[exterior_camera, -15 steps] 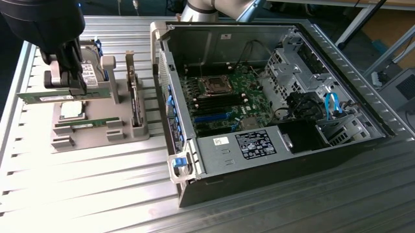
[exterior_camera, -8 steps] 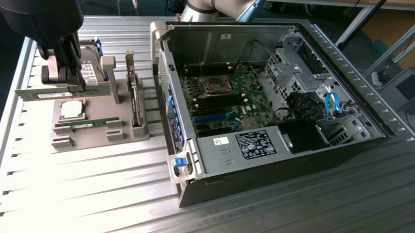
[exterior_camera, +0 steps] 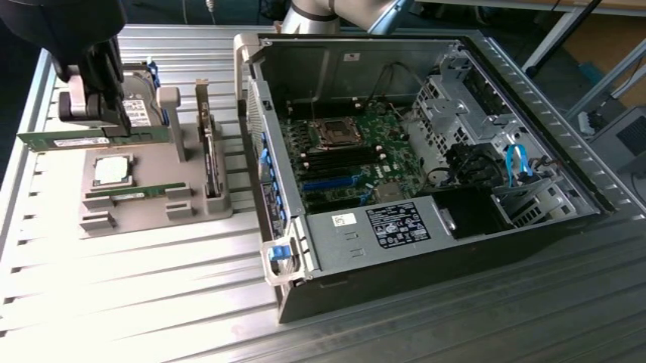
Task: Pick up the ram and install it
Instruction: 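Pick up the ram and move it above insertion slot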
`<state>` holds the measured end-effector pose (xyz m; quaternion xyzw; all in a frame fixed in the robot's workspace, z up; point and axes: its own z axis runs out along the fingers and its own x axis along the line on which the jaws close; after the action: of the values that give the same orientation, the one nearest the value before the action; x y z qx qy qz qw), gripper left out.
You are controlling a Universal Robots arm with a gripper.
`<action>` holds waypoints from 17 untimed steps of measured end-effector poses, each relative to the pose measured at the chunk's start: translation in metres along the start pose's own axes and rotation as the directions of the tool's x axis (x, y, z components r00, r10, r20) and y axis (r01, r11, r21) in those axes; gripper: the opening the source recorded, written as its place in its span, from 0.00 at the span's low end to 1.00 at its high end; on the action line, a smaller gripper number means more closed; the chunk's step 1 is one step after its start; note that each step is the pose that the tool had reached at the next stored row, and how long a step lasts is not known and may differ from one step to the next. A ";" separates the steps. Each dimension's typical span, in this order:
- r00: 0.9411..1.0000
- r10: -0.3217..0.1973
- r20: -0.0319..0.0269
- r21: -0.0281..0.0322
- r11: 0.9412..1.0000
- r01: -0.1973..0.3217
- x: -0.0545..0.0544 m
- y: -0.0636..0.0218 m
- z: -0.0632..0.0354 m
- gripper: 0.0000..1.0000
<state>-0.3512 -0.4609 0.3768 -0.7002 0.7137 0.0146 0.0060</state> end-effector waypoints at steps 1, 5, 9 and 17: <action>1.000 0.000 0.000 0.000 1.000 0.000 0.000 0.0000 -0.0016 0.13; 1.000 0.000 0.000 0.000 1.000 0.000 0.000 -0.0001 -0.0054 0.13; 1.000 0.000 0.000 0.000 1.000 0.000 0.000 -0.0001 -0.0091 0.13; 1.000 0.000 0.000 0.000 1.000 0.000 0.000 -0.0014 -0.0116 0.13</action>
<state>-0.3496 -0.4609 0.3884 -0.7003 0.7137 0.0147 0.0058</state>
